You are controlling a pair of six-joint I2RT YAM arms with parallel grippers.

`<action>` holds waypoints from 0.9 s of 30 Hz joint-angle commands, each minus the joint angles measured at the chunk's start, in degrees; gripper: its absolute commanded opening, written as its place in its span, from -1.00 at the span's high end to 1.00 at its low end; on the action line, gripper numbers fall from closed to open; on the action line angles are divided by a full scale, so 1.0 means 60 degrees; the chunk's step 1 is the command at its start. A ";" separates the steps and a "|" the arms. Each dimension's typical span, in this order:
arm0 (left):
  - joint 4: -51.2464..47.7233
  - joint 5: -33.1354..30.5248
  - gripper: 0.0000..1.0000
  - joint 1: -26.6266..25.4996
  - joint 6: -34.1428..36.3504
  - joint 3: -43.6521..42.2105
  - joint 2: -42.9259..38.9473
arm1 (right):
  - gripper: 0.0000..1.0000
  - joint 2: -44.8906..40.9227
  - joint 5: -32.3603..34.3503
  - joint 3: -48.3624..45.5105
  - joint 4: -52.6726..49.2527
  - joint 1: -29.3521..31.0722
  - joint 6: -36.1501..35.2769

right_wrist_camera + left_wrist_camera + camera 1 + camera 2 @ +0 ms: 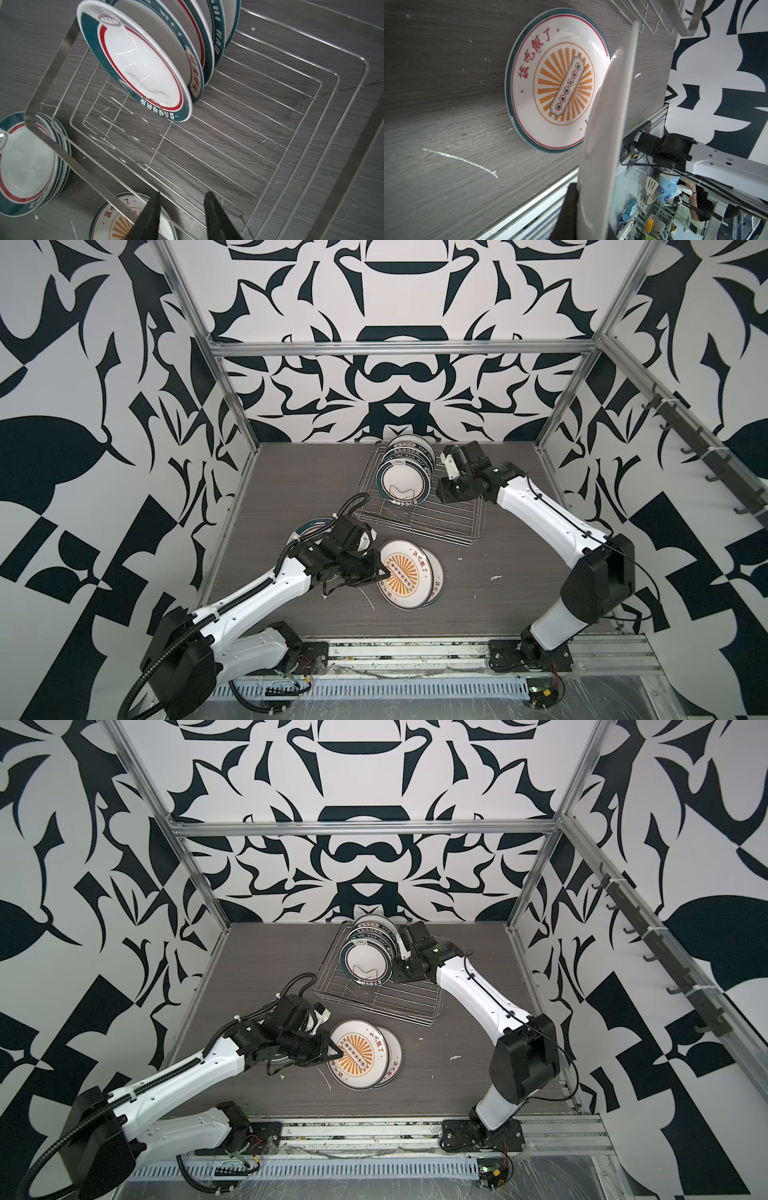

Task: Unload the plates from the dish rack
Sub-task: 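Lower the plate onto the sunburst stack with the left while the right returns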

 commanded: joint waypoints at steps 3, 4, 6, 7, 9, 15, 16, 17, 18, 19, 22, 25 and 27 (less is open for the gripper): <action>0.0513 0.0188 1.00 -0.0109 0.0170 -0.0006 0.0391 | 0.22 -0.0085 0.0110 0.0419 -0.0012 -0.0007 -0.0300; 0.0554 0.0201 1.00 -0.0110 0.0186 -0.0001 0.0451 | 0.22 -0.0080 0.0081 0.0435 -0.0014 -0.0004 -0.0321; 0.0708 0.0239 0.98 -0.0110 0.0180 -0.0002 0.0624 | 0.22 -0.0040 0.0011 0.0500 -0.0001 -0.0004 -0.0368; 0.0776 0.0248 0.98 -0.0110 0.0185 0.0000 0.0716 | 0.22 -0.0031 -0.0026 0.0529 -0.0008 -0.0005 -0.0392; 0.0803 0.0270 0.97 -0.0109 0.0196 0.0069 0.0985 | 0.22 0.0014 -0.0084 0.0606 -0.0066 -0.0004 -0.0472; 0.0777 0.0147 0.95 -0.0109 0.0285 0.0145 0.1858 | 0.22 0.0183 0.0036 0.0761 -0.0202 -0.0011 -0.0720; 0.0770 0.0130 0.95 -0.0110 0.0305 0.0168 0.1935 | 0.22 0.0201 0.0020 0.0771 -0.0204 -0.0007 -0.0767; 0.0778 0.0124 0.93 -0.0110 0.0315 0.0175 0.2010 | 0.22 0.0224 0.0018 0.0772 -0.0202 -0.0004 -0.0806; 0.0772 0.0122 0.91 -0.0110 0.0334 0.0201 0.2072 | 0.22 0.0235 0.0025 0.0772 -0.0217 -0.0004 -0.0812; 0.0768 0.0125 0.89 -0.0110 0.0328 0.0219 0.2117 | 0.22 0.0256 0.0005 0.0772 -0.0232 -0.0004 -0.0841; 0.0714 0.0072 0.68 -0.0108 0.0344 0.0281 0.2162 | 0.22 0.0320 -0.0062 0.0760 -0.0246 -0.0004 -0.0870; 0.0422 -0.0170 0.39 -0.0109 0.0378 0.0373 0.2162 | 0.22 0.0392 -0.0170 0.0770 -0.0246 -0.0004 -0.0928; 0.0173 -0.0371 0.22 -0.0110 0.0406 0.0474 0.2177 | 0.22 0.0480 -0.0265 0.0790 -0.0246 0.0009 -0.1009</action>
